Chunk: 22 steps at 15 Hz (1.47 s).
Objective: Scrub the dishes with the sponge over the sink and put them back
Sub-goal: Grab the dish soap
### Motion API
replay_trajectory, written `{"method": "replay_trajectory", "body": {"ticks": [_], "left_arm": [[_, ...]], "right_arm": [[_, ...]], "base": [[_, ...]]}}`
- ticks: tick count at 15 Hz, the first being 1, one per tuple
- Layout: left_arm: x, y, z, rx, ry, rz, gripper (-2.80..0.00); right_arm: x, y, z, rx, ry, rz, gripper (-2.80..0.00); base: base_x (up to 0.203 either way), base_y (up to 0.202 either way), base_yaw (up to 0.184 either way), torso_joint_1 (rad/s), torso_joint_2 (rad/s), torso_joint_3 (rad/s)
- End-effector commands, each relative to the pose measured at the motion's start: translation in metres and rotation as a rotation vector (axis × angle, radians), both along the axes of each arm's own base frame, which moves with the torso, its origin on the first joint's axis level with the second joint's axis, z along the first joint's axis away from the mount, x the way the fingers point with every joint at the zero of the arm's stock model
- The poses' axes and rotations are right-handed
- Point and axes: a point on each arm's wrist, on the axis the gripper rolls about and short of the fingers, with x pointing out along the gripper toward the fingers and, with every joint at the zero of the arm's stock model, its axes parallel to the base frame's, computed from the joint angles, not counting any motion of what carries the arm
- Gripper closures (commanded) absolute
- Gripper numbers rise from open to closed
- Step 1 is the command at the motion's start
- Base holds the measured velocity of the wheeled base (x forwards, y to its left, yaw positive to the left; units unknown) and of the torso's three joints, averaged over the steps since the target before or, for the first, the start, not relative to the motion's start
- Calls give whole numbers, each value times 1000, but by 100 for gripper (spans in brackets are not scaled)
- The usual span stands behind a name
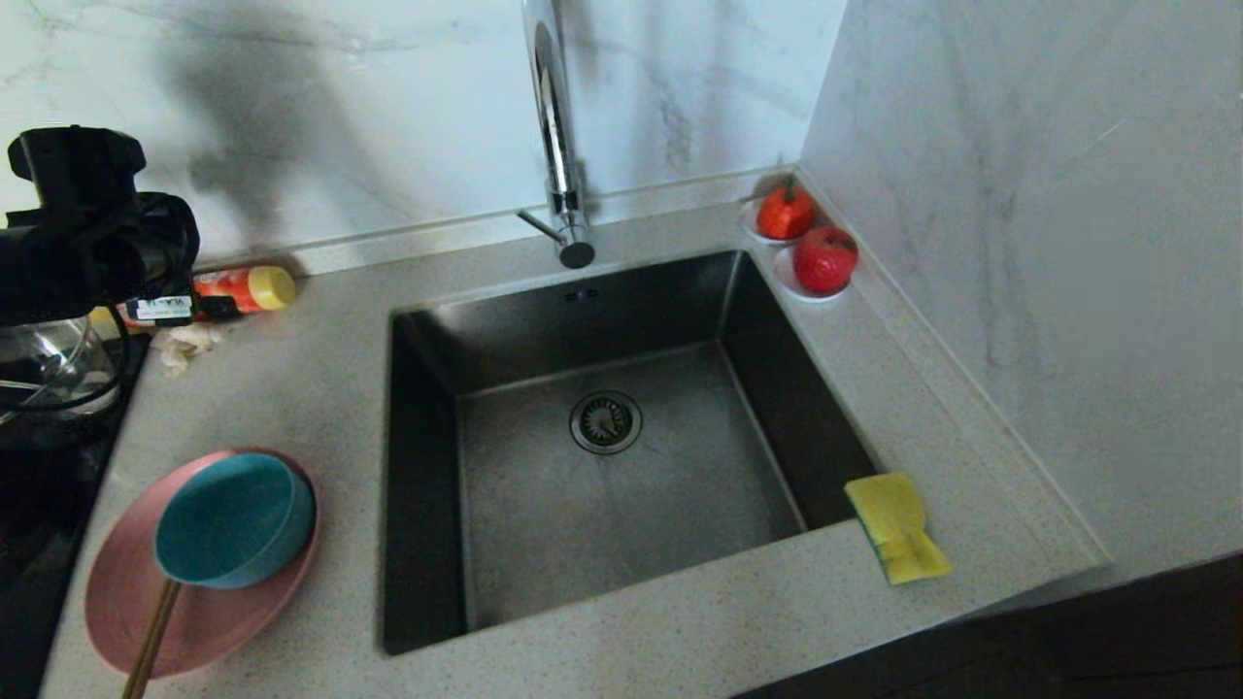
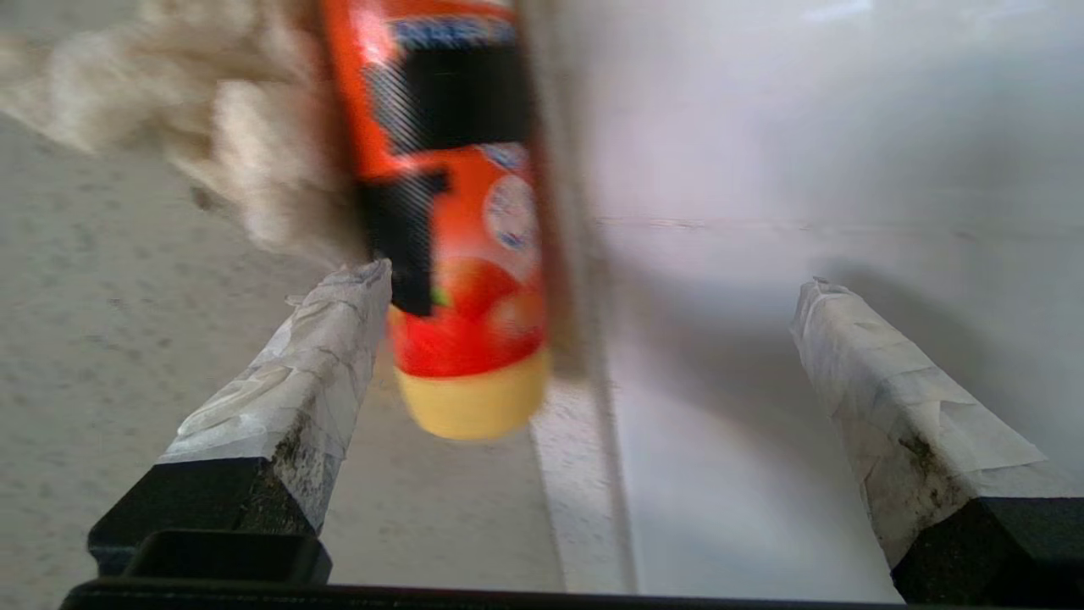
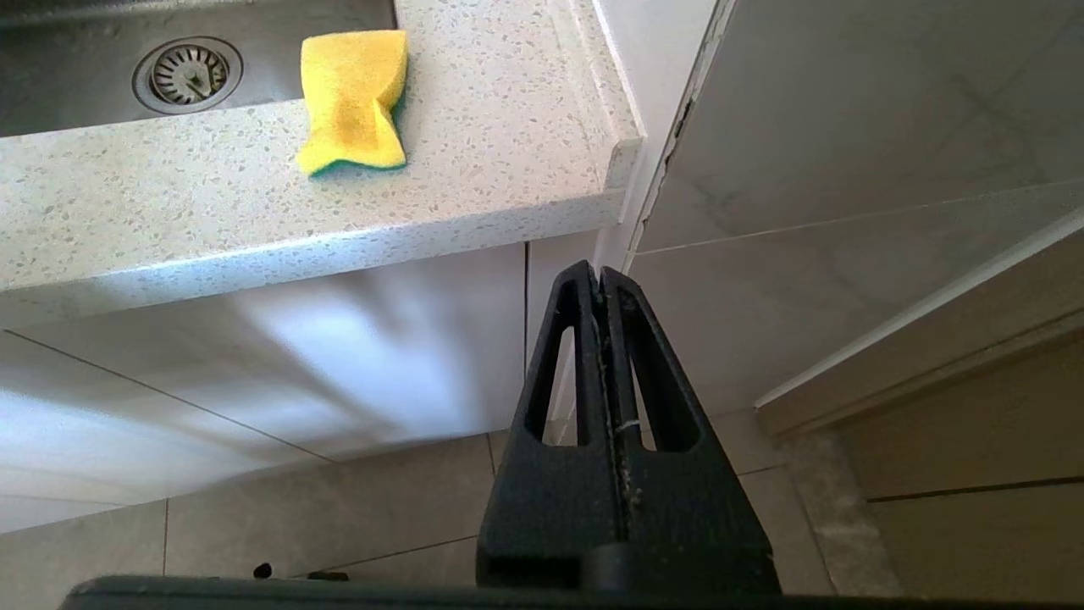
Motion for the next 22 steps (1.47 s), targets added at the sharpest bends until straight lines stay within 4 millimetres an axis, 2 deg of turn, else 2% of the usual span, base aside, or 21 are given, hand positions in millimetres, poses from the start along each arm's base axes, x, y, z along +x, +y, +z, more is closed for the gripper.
{"method": "replay_trajectory", "body": {"ticks": [1,6,15,22], "left_arm": [[5,9,-13,-31,17,19,-280],[20,13,-40,-114,24,15,-280],[34,16,-36,-129,-94,-19,-280],[47,19,-50,-148,-127,-72,-280]], "right_arm": [[0,0,0,-1,0,0,0],[0,0,0,-1,3,0,0],[0,0,0,-1,0,0,0],[0,0,0,-1,1,0,0]], "base": [[0,0,0,0,0,0],[0,0,0,0,0,0],[0,0,0,0,0,0],[0,0,0,0,0,0]]}}
